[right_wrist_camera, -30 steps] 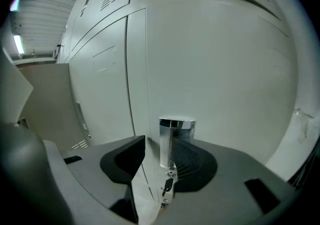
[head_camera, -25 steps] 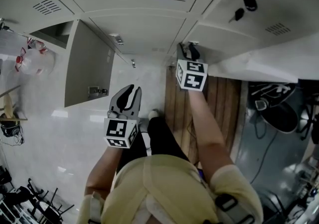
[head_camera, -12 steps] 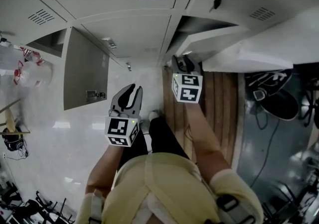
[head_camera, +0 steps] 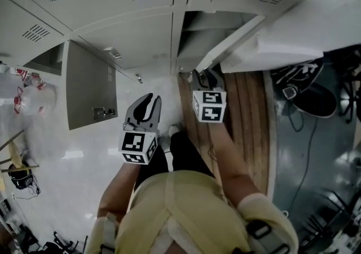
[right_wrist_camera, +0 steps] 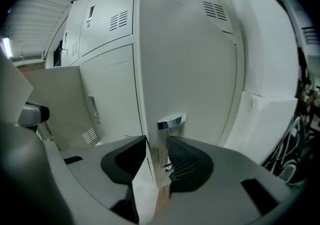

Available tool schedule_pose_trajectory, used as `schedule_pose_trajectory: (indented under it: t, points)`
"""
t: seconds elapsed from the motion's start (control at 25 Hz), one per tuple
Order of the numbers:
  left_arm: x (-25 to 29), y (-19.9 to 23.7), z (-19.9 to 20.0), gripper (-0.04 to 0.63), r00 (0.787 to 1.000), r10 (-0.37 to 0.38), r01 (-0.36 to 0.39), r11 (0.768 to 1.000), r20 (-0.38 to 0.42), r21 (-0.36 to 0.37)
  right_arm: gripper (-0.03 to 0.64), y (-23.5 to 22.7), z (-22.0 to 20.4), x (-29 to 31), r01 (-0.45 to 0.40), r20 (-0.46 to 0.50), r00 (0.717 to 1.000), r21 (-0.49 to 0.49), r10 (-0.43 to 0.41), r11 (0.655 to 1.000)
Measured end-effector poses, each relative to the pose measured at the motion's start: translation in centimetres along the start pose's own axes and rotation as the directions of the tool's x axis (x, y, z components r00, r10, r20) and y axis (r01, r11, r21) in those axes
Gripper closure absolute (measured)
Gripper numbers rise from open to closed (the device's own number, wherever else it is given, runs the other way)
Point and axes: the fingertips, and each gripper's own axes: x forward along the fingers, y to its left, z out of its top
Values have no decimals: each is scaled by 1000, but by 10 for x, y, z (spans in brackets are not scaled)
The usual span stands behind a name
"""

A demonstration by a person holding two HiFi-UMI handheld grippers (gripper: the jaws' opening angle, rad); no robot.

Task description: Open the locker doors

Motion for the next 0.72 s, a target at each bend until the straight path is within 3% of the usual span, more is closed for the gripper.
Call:
schedule_pose_trajectory:
  t: [0.72]
  points:
    - [27, -42, 4, 514, 991, -134, 136, 989, -23, 58, 457, -22, -21, -47, 61, -22, 998, 77, -59, 995]
